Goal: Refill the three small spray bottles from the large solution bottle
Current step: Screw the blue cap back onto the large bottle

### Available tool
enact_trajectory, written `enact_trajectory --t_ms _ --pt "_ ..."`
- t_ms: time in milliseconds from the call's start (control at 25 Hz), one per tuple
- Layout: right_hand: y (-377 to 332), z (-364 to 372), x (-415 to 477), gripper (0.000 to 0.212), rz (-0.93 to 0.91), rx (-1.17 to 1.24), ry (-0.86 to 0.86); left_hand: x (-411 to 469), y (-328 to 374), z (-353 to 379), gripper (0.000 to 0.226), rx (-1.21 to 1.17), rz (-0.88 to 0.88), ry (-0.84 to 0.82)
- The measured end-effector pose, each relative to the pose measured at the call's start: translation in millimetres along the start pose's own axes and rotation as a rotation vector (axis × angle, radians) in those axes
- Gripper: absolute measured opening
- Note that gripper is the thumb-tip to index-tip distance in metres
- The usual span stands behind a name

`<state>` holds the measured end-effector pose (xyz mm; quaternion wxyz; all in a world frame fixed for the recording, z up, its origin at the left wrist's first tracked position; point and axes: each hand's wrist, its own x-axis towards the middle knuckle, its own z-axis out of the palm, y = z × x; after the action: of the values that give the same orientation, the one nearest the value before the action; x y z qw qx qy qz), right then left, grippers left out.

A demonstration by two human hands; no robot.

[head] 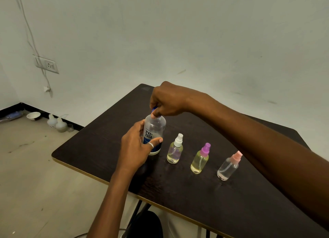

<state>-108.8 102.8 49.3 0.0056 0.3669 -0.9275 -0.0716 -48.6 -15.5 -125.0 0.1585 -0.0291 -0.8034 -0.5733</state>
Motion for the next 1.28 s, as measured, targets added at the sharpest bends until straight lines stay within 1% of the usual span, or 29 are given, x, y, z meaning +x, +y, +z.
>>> enact_trajectory --t_ms 200,440,640,760,960,1280 --pt "-7 -3 -2 0.031 0.051 -0.036 0.013 0 0 0 0.073 0.004 0.005 0.005" --pt "-10 -3 1 0.041 0.123 -0.023 -0.008 1 0 0 0.073 0.025 -0.010 0.009" --pt "-16 -4 -3 0.051 0.187 -0.013 0.032 1 1 1 0.075 0.046 -0.012 0.014" --pt "-21 -3 -2 0.049 0.213 -0.053 0.049 0 3 0 0.075 0.067 -0.009 0.013" --pt "-26 0 0 0.039 0.247 -0.091 0.077 -1 5 -1 0.075 0.060 -0.011 0.012" --pt "-28 2 -3 0.041 0.257 -0.100 0.091 -1 7 -1 0.075 0.063 -0.005 0.010"
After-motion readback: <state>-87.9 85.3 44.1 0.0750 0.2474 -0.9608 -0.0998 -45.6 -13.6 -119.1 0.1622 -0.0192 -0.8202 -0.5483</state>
